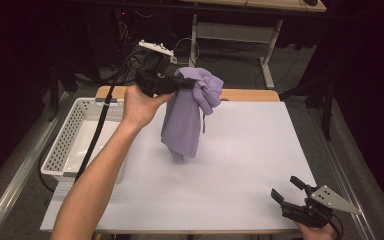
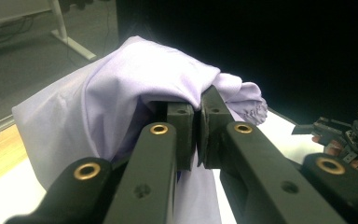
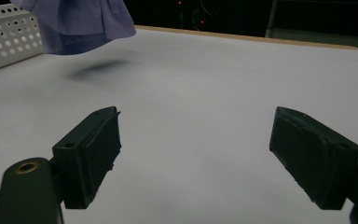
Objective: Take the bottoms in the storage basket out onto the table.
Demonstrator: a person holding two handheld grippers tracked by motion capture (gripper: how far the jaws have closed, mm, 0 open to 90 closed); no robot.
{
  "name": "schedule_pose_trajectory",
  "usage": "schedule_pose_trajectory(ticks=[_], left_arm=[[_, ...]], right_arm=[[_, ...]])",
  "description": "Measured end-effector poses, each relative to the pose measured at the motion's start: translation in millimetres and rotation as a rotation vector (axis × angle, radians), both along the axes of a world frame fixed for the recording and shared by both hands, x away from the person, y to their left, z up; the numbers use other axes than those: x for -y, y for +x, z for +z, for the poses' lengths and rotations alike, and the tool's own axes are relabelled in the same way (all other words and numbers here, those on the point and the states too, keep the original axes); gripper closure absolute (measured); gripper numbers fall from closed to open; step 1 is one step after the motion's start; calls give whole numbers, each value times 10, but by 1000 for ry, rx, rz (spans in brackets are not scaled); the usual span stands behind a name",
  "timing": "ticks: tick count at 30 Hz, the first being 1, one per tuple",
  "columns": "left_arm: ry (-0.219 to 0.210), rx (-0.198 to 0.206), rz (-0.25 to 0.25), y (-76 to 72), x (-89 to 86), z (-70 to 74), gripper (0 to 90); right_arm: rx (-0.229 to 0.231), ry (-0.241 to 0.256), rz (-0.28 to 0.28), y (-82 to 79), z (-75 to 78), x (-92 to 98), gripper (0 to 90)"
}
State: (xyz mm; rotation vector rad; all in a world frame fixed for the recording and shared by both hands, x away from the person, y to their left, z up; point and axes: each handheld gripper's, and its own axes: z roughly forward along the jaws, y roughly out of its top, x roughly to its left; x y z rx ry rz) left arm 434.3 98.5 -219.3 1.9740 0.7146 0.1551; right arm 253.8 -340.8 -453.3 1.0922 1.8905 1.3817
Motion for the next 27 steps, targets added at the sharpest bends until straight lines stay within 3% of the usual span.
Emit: schedule_pose_trajectory(ticks=[9, 14, 20, 23, 27], left_arm=[[-23, -12, 4, 93, 114, -112, 834], [6, -4, 1, 110, 216, -202, 834], [-26, -21, 8, 188, 256, -319, 834], [12, -33, 21, 239, 293, -427, 834], [27, -44, 42, 274, 282, -537, 834]], right_arm=[[-4, 4, 2, 2, 0, -1, 171], [-1, 0, -1, -2, 1, -1, 171], [-1, 4, 4, 0, 0, 7, 171], [4, 8, 9, -4, 2, 12, 171], [4, 9, 11, 2, 2, 11, 171]])
